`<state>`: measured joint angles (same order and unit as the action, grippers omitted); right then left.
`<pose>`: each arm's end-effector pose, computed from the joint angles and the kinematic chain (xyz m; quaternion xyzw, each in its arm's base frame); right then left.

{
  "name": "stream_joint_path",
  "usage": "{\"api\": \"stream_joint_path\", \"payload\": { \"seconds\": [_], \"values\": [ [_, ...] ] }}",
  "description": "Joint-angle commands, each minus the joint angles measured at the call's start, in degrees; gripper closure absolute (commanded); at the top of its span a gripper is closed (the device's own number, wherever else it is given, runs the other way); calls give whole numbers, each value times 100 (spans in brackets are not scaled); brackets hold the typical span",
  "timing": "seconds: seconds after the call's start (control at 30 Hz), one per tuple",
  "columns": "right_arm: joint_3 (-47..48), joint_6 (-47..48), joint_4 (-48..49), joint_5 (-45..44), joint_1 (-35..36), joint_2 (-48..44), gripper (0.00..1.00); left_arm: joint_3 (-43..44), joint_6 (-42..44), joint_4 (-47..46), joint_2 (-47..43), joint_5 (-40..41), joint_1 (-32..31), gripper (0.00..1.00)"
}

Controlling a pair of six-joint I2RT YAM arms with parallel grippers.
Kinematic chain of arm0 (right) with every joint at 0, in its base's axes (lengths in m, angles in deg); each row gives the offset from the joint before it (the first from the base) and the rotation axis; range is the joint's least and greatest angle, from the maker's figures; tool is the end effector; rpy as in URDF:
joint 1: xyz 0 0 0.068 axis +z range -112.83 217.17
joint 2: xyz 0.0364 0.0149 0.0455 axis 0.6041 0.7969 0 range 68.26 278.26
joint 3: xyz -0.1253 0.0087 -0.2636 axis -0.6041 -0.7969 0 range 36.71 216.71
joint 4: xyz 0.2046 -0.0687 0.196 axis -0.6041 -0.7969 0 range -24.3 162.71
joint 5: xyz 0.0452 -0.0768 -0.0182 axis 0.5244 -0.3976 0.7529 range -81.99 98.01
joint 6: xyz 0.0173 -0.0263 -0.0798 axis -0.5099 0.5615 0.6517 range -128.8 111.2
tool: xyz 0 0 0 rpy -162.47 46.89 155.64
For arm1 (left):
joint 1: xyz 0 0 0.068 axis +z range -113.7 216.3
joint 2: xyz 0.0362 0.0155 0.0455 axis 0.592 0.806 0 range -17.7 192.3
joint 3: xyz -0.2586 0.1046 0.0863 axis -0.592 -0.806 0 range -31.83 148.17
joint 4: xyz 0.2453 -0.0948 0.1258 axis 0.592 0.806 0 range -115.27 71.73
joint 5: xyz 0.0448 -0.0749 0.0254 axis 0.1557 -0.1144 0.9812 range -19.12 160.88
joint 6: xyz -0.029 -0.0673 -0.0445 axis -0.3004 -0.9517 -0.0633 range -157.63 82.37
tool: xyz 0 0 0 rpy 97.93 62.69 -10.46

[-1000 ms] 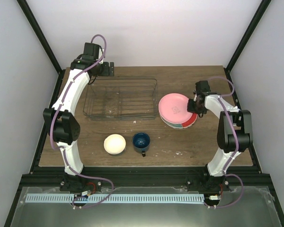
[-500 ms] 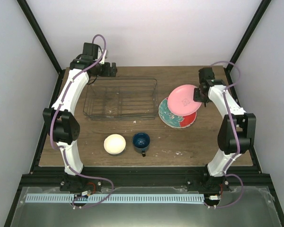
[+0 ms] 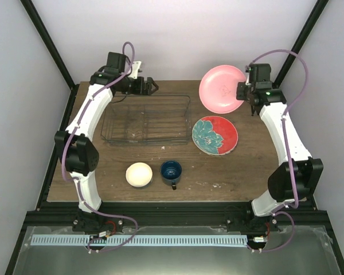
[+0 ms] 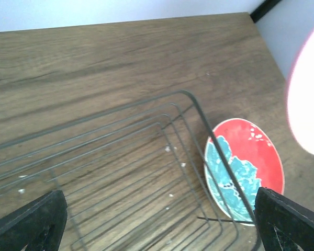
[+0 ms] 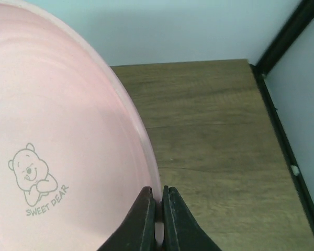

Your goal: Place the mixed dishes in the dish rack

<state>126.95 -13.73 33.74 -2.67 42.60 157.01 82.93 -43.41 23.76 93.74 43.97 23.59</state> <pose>0.4062 0.0247 0.3741 0.0373 0.8931 -0.0434 0.4463 0.4758 -0.1422 0.3524 0.1420 0.8939 -0.2716 0.3272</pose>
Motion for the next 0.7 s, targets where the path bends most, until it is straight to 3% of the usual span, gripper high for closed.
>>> {"api": "stream_joint_path", "payload": {
  "seconds": [0.0,0.37,0.67],
  "values": [
    [108,34,483,168,486,175,99,174,-196,-145,130,-297,-244,1],
    [460,-75,744,170,1069,635,99,33,-163,-174,259,239,-557,1],
    [653,-206,866,433,1425,828,99,-127,-258,-549,386,229,-770,1]
  ]
}}
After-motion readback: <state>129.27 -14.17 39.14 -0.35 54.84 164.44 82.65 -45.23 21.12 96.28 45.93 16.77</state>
